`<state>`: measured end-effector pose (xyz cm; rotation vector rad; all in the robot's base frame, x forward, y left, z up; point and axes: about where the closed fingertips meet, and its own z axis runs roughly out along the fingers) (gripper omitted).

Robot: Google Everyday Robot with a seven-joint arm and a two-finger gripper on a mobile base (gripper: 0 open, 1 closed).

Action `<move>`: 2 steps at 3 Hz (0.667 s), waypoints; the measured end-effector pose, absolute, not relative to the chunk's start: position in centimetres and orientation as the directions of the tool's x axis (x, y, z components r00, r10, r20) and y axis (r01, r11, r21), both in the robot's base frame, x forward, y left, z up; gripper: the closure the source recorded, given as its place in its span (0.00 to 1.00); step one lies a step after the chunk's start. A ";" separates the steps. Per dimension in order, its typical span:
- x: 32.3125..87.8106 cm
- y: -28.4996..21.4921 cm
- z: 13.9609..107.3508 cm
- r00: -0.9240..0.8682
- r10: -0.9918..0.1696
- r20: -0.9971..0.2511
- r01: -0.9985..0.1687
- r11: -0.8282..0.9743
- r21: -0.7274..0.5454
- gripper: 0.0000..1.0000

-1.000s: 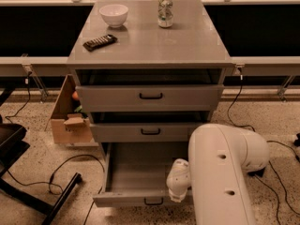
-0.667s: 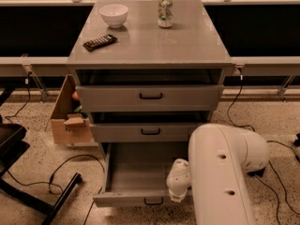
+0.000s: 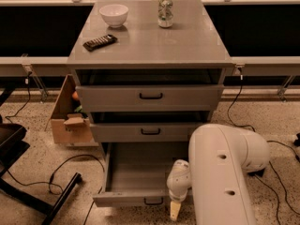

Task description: Open bottom drawer

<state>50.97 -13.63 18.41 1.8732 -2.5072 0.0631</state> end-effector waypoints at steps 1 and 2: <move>51.3 -13.8 19.2 -0.264 -0.964 0.039 -0.964 0.263 -0.025 0.00; 49.8 -16.7 26.0 -0.233 -0.971 0.054 -0.972 0.233 -0.019 0.00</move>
Offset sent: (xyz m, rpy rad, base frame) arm -0.0011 -0.0569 0.1604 -0.0392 -0.0200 0.0904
